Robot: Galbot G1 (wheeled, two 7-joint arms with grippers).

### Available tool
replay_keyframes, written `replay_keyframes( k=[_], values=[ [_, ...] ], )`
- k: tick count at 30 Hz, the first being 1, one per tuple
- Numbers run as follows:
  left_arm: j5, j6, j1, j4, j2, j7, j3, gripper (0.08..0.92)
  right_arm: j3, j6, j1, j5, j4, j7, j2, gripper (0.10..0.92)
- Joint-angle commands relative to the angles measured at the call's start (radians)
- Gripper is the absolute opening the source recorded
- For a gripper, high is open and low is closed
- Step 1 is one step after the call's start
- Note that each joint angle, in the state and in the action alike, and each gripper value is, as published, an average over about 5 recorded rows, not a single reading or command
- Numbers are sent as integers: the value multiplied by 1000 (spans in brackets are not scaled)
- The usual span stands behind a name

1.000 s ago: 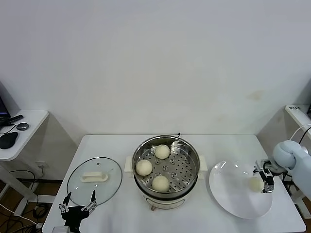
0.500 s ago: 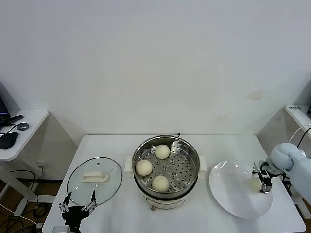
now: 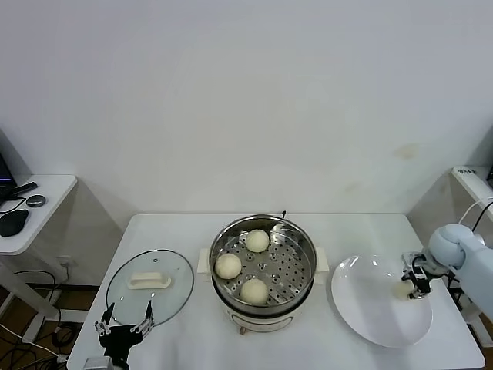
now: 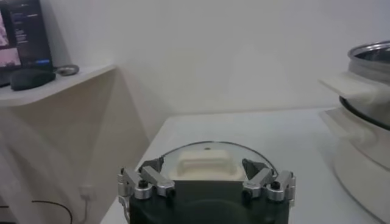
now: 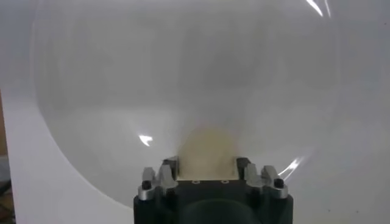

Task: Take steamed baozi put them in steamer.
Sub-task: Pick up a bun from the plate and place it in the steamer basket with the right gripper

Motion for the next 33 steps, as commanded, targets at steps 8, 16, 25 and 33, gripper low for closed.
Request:
replay_keyframes(
  k=[8,16,25,33],
  values=[
    [68,-24,-34,7,-6,-16,9,823,-465,-216,577,486,180,-26,-54,466],
    [55,-29,-45,-20,3,-16,10,823,-774,-382,1014,768,297,-20,92,467],
    [39,-27,-47,-64,9,-14,21,823,-878,-546,1137,941,356,10,298,467],
    [36,-27,-42,-79,3,-16,32,823,-980,-569,1081,880,321,59,426,467]
  ],
)
